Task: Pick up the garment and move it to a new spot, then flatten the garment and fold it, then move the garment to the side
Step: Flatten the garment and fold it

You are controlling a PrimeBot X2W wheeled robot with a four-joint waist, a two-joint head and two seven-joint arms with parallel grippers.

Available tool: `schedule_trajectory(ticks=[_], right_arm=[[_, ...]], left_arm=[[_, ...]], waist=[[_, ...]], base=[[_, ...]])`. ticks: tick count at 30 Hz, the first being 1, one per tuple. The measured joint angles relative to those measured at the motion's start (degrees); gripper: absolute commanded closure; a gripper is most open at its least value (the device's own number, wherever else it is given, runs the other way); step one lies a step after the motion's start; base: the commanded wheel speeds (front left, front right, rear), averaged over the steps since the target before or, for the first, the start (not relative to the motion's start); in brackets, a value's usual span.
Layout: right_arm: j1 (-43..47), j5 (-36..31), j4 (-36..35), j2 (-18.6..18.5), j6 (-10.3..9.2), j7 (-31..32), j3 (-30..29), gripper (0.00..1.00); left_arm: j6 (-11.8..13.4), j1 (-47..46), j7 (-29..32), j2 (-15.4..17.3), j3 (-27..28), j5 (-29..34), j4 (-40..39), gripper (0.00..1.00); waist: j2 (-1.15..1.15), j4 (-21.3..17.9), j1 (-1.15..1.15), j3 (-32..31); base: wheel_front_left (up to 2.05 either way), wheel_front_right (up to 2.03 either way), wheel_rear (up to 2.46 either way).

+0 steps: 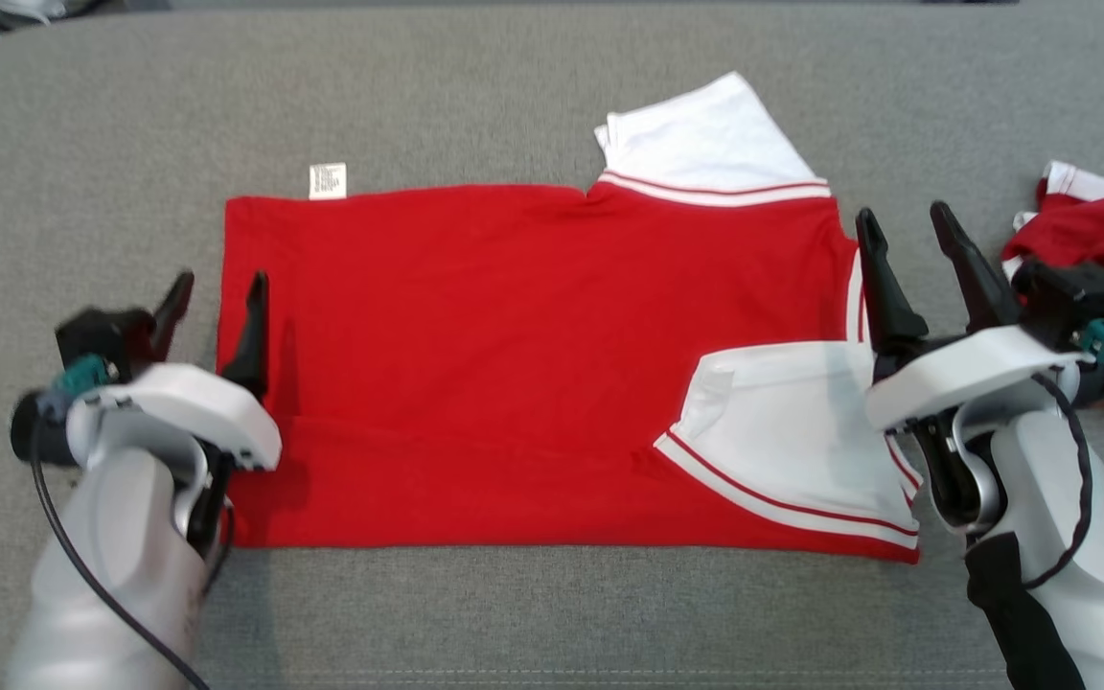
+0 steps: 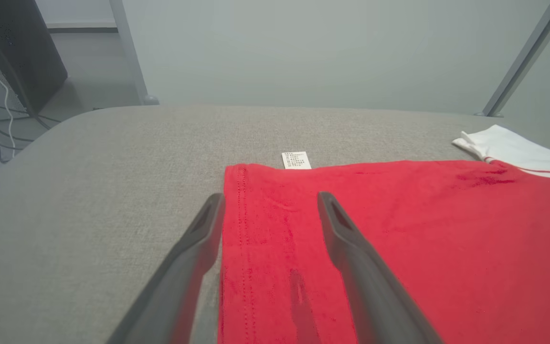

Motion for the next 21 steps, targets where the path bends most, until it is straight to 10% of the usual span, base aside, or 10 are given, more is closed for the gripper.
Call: schedule_trajectory(ticks=[21], right_arm=[[-3.08, 0.63, -2.53, 1.85, 0.0, -0.1, 3.97, 0.0]], left_arm=[[-0.34, -17.61, 1.54, 11.25, -12.4, -11.69, 12.9, 0.0]], waist=[[0.0, -5.25, 0.0, 10.64]], base=[[0.0, 0.0, 0.0]])
